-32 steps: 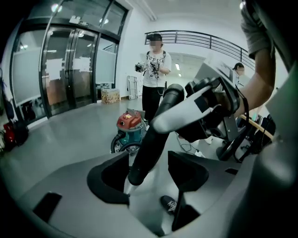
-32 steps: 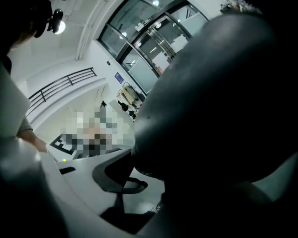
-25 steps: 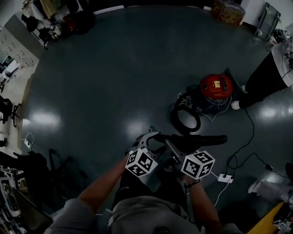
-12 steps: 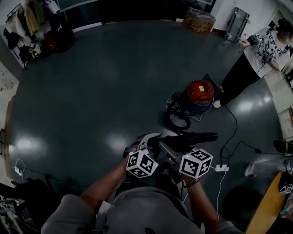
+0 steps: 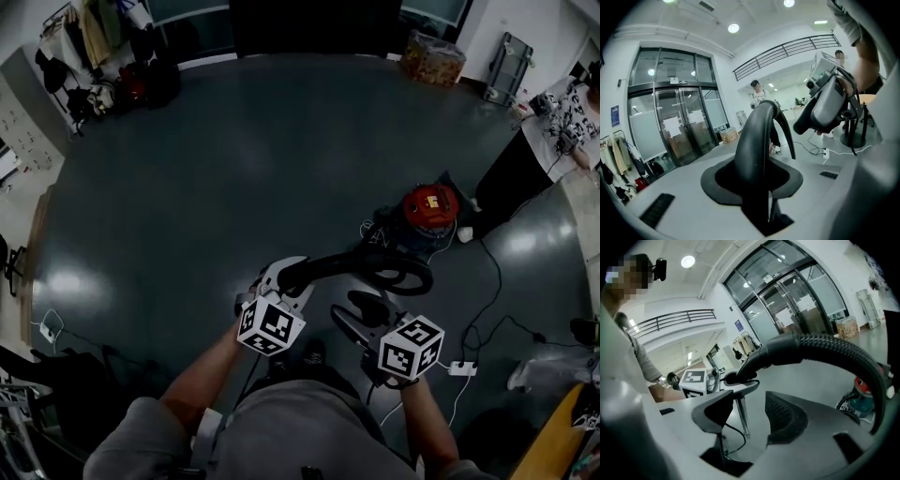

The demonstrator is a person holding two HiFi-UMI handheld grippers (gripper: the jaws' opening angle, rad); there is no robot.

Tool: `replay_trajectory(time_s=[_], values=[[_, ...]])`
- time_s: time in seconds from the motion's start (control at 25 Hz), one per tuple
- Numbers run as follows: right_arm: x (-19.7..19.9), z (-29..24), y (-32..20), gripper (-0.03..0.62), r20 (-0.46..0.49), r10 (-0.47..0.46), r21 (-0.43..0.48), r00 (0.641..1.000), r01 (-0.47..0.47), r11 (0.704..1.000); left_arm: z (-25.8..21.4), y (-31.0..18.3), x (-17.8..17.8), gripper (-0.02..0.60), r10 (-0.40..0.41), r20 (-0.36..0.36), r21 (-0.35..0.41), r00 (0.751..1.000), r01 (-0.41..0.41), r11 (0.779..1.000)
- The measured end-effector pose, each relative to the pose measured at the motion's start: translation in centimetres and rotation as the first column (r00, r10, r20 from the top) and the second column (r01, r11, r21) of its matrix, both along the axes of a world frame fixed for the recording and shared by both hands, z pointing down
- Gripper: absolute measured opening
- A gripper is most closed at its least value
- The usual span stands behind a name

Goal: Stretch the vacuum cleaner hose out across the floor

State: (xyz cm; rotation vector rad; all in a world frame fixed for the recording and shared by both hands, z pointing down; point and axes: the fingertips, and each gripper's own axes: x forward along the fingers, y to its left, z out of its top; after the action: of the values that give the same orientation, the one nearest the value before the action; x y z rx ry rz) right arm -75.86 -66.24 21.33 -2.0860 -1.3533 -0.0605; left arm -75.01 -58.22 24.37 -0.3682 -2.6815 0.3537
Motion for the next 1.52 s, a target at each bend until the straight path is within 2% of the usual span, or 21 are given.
replay_trajectory(time_s=[0.08,0.2,0.32,0.48,0.6,0.68,0.76,0.88,0.96,1.04,1.08,1.24,1.52], values=[[-1.6,-2.0,-0.8,0.197,0.074,-0.023,-0.025,0.997,0.025,0.999,-2.3,1.2,1.2,0.127,-0.053,-0.004,-0.011,0.999,0.053,0.999],[-5.9,-3.8,-1.3,0.196,0.193,-0.004,-0.045,0.981,0.013,0.999,-5.4,2.3,2.0,0.127,-0.129,0.007,-0.018,0.992,0.129,0.992],[-10.2,-4.1,0.1,0.196,0.268,0.019,-0.068,0.963,-0.001,0.998,-7.2,3.3,2.7,0.127,-0.179,0.031,-0.024,0.983,0.180,0.983],[-13.7,-5.9,2.3,0.196,0.372,0.024,-0.125,0.928,0.024,0.992,-7.6,3.6,4.1,0.127,-0.182,0.012,-0.047,0.983,0.183,0.982],[-14.3,-7.4,3.3,0.198,0.485,0.011,-0.168,0.874,0.081,0.982,-7.3,4.2,5.7,0.127,-0.167,-0.005,-0.082,0.986,0.166,0.983],[-13.7,-6.6,3.9,0.259,0.535,-0.038,-0.154,0.844,0.142,0.978,-6.9,4.8,7.0,0.127,-0.143,-0.010,-0.095,0.990,0.142,0.985],[-12.7,-4.0,4.7,0.299,0.559,-0.122,-0.088,0.820,0.205,0.975,-6.6,5.4,8.1,0.127,-0.109,-0.005,-0.092,0.994,0.108,0.990],[-11.0,0.6,6.6,0.301,0.577,-0.232,0.043,0.783,0.254,0.966,-6.8,6.6,9.3,0.127,-0.052,0.022,-0.076,0.998,0.053,0.996],[-9.8,2.6,7.3,0.299,0.578,-0.269,0.110,0.770,0.253,0.961,-6.7,7.5,9.8,0.127,-0.013,0.036,-0.061,0.999,0.016,0.998],[-8.7,3.2,7.5,0.279,0.589,-0.273,0.154,0.761,0.225,0.962,-6.3,8.6,10.3,0.127,0.024,0.041,-0.049,0.999,-0.022,0.999],[-8.1,3.3,7.5,0.218,0.594,-0.267,0.170,0.759,0.206,0.964,-6.1,9.2,10.7,0.128,0.043,0.042,-0.045,0.998,-0.041,0.998],[-4.6,3.3,7.4,0.202,0.610,-0.257,0.221,0.749,0.150,0.964,-5.7,12.0,12.5,0.127,0.130,0.049,-0.045,0.990,-0.128,0.991],[1.5,1.3,7.9,0.186,0.622,-0.182,0.183,0.762,0.084,0.979,-5.9,16.8,14.2,0.129,0.271,0.029,-0.037,0.962,-0.269,0.962]])
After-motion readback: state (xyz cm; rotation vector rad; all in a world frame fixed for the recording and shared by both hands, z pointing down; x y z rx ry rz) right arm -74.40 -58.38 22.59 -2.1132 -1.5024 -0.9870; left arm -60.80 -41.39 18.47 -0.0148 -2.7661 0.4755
